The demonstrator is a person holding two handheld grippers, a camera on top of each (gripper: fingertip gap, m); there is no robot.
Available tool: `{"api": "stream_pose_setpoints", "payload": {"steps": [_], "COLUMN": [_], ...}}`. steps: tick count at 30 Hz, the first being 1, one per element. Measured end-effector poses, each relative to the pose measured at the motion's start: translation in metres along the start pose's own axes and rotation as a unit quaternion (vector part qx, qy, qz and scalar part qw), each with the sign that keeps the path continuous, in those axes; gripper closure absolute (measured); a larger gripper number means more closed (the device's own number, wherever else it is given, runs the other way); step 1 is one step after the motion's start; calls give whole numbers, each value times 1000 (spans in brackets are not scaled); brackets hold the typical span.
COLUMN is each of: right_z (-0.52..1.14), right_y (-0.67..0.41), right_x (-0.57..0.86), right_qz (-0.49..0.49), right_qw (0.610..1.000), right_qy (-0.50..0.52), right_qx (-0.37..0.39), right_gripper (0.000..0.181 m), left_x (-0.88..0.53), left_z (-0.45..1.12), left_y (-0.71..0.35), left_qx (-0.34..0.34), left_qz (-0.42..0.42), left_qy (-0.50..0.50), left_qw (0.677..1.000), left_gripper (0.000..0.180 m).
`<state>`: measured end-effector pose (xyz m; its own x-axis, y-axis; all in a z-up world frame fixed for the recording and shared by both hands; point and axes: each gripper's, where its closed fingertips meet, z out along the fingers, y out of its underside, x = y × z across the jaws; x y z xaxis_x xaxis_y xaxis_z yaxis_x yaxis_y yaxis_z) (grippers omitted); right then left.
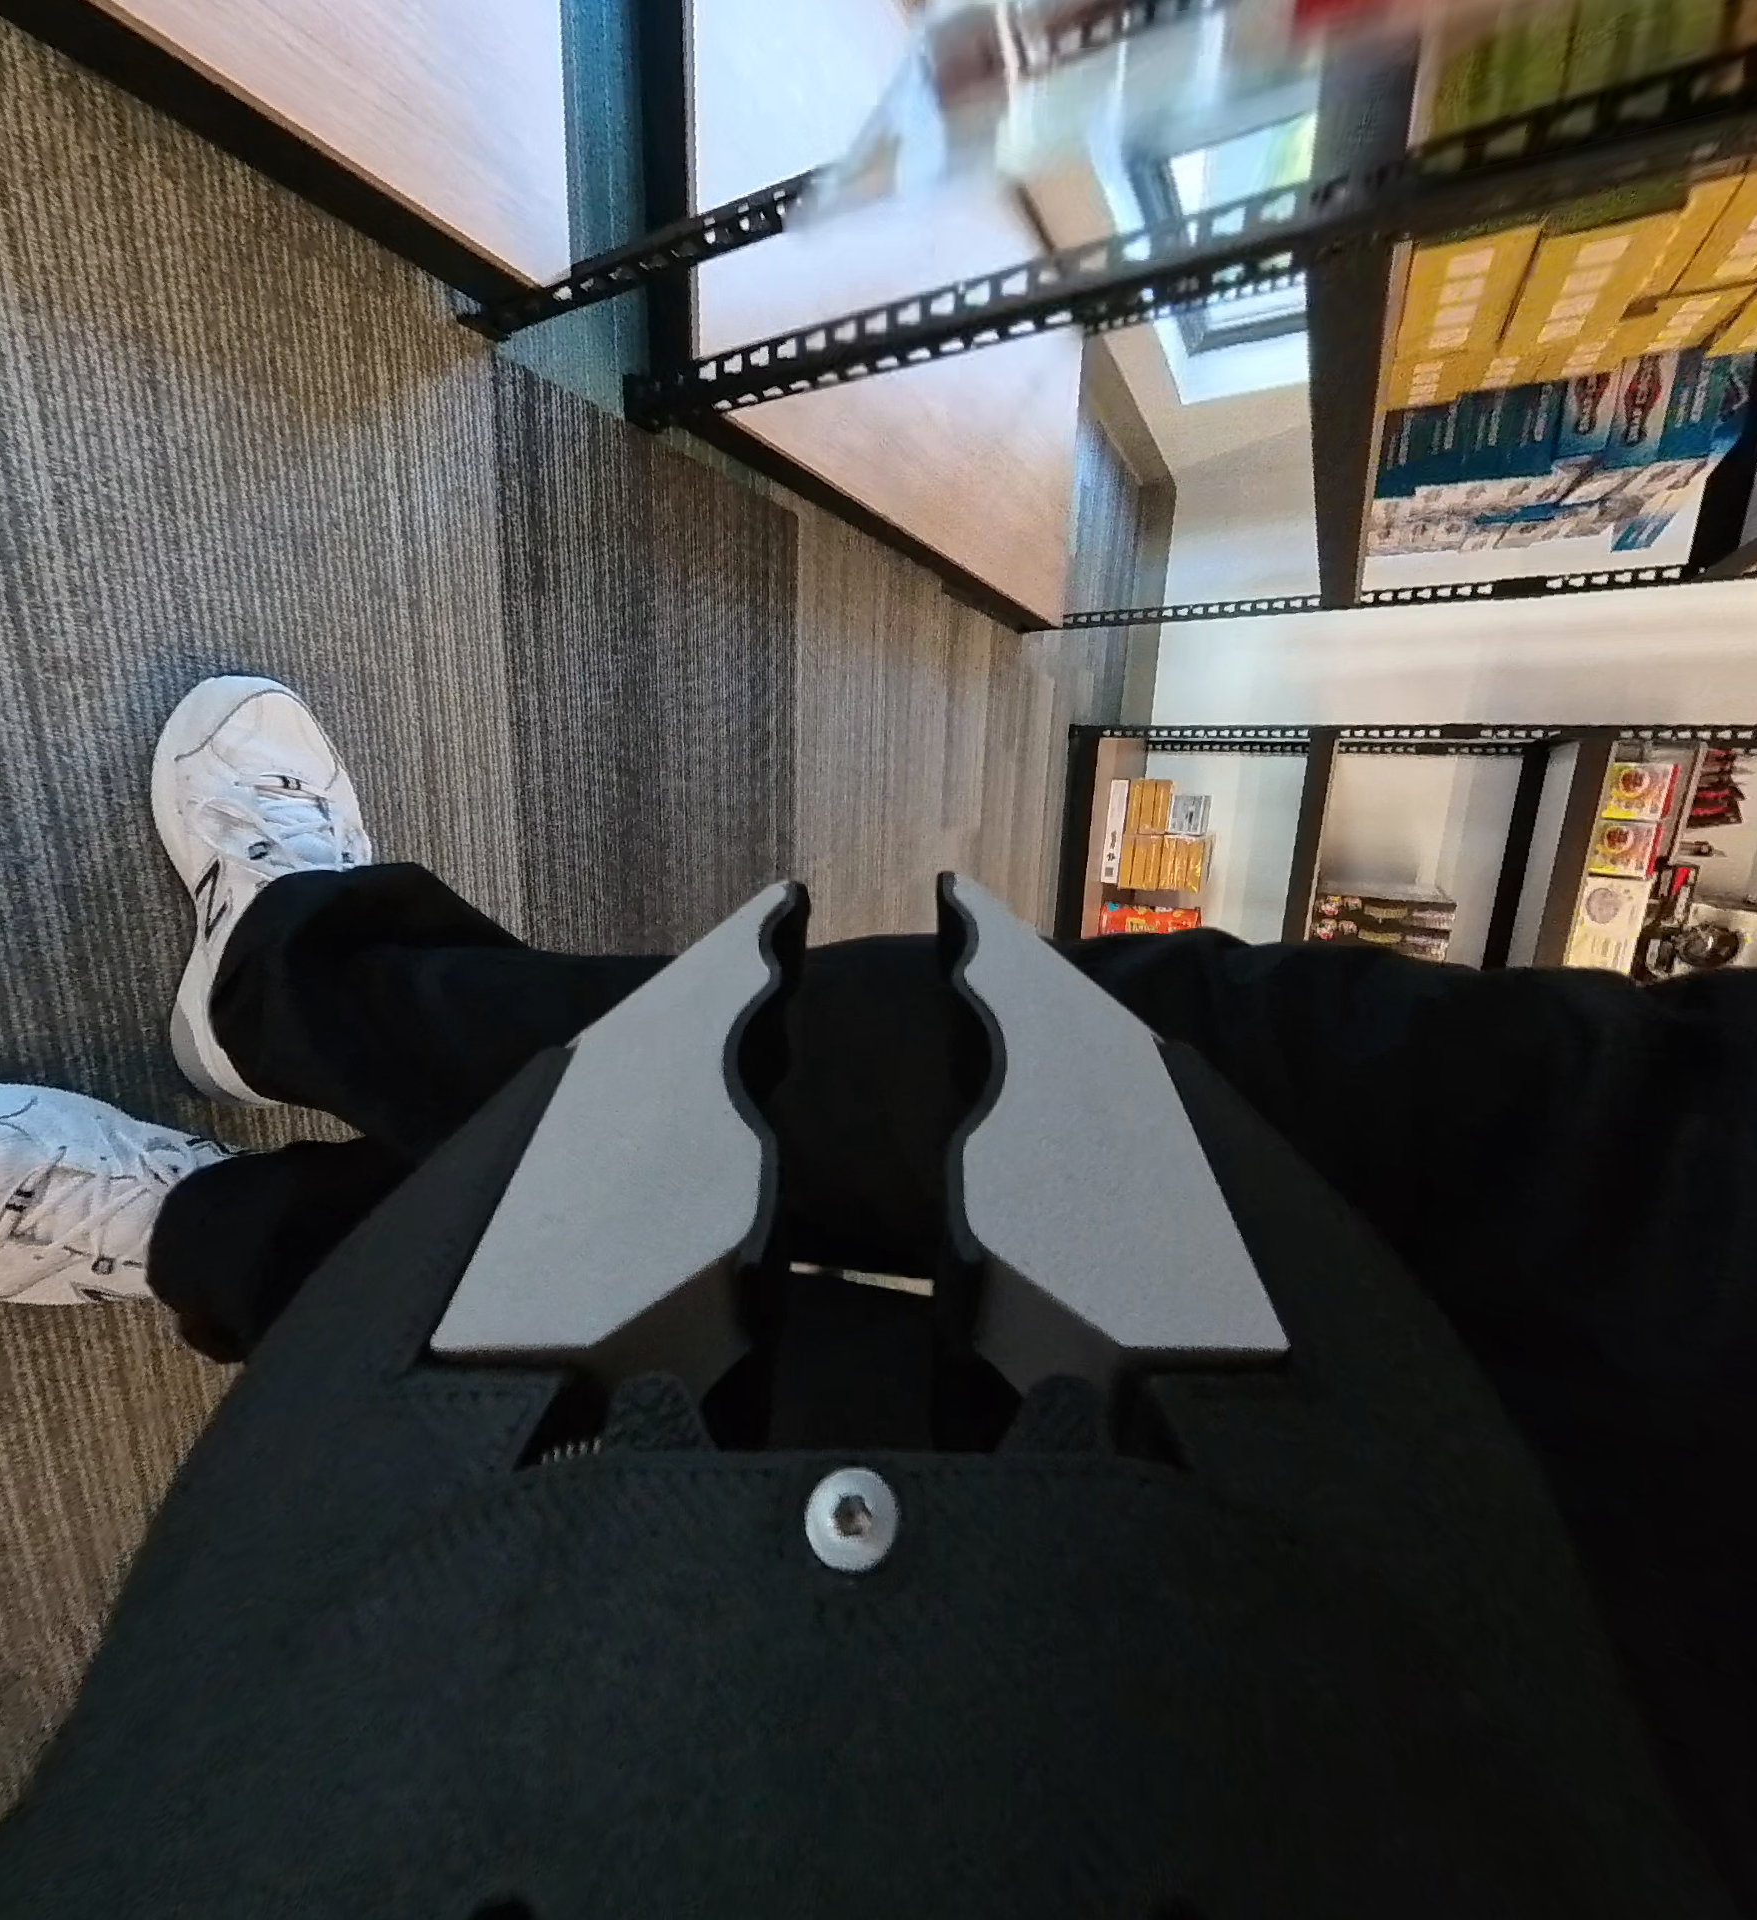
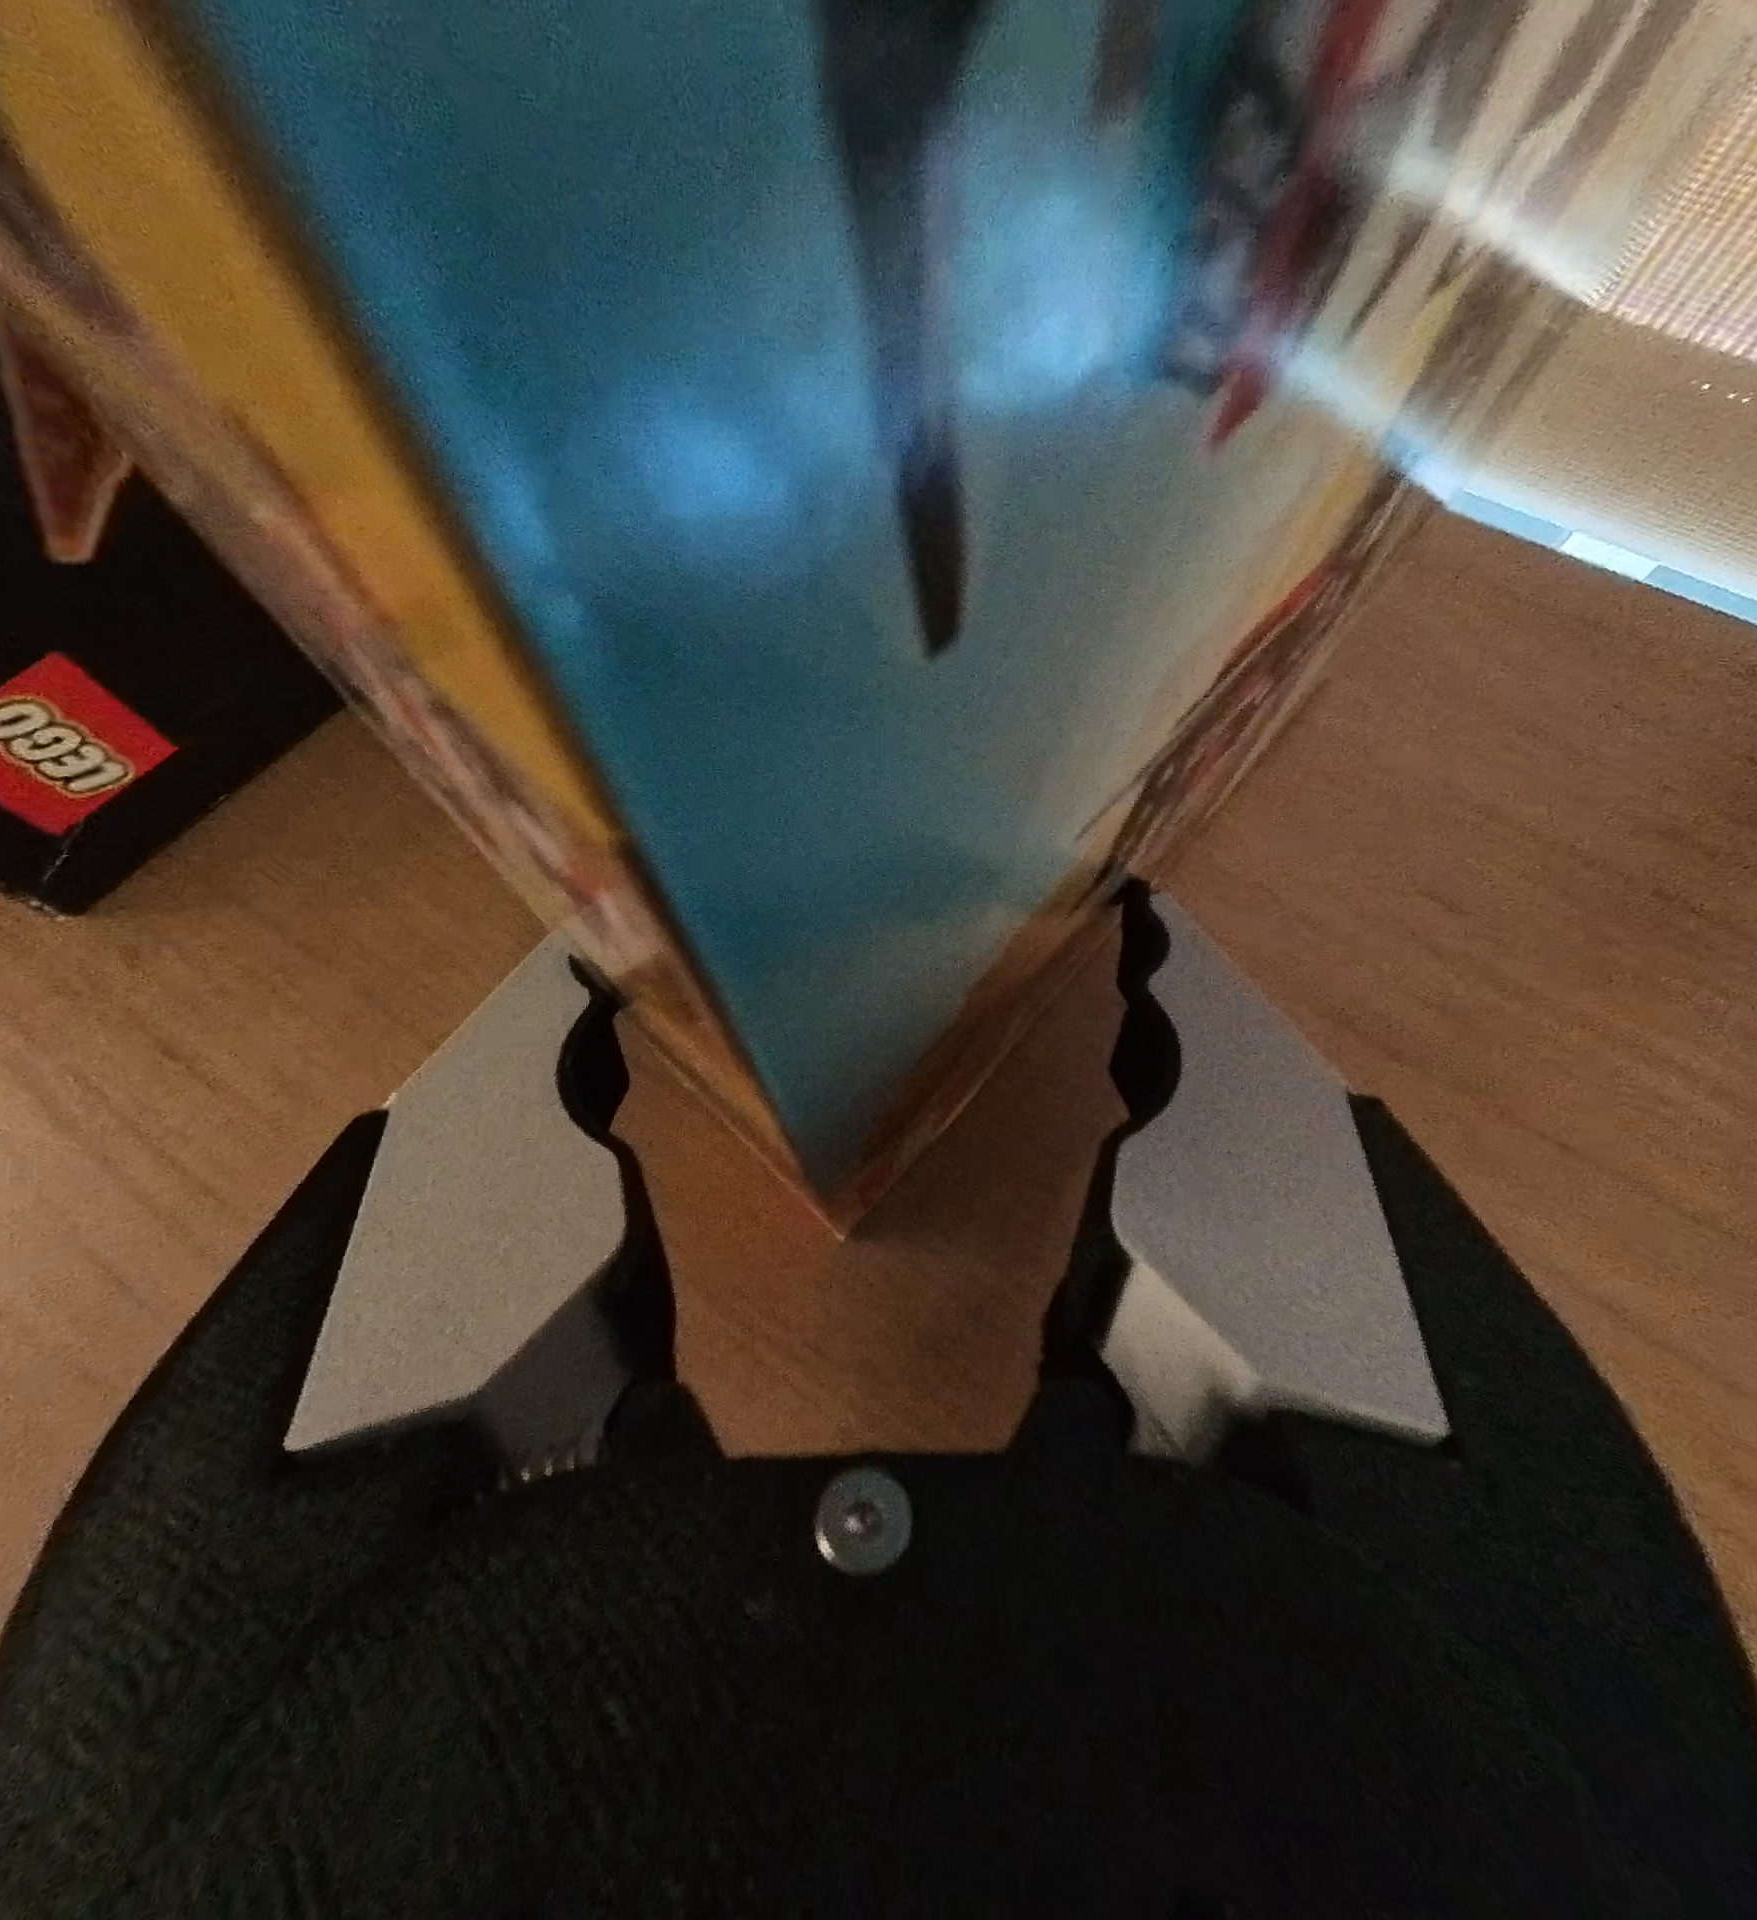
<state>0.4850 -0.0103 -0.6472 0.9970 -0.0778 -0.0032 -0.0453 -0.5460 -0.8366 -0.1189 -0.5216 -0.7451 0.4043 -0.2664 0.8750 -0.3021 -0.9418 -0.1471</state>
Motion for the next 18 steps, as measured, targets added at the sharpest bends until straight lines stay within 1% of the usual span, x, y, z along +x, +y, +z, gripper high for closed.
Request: {"api": "stream_pose_setpoints", "payload": {"steps": [2,4,6,8,9,11,15,18], "right_z": [0,-6,-16,-29,-33,-35,-30,-26], "right_y": [3,11,21,21,20,20,18,15], "right_x": [5,5,6,13,16,17,10,15], "right_qz": [1,3,-25,-73,-90,-95,-104,-122], "right_qw": [1000,999,997,996,995,995,993,990], "right_qy": [1,-11,-20,-5,0,-5,-31,-23], "right_qx": [-17,-45,-65,-51,-44,-44,-56,-69], "right_gripper": [90,96,99,118,119,122,140,140], "left_x": [3,4,8,10,10,9,3,2], "left_z": [4,6,7,7,7,8,7,7], "left_y": [7,7,4,0,-1,0,-1,-1], "left_qx": [-11,-6,2,8,8,1,-1,3], "left_qz": [0,3,-2,-2,1,5,8,4], "left_qy": [0,-4,0,1,1,-1,-11,-11], "left_qw": [1000,1000,1000,1000,1000,1000,1000,1000], "left_gripper": [156,156,156,156,156,156,156,156]}}
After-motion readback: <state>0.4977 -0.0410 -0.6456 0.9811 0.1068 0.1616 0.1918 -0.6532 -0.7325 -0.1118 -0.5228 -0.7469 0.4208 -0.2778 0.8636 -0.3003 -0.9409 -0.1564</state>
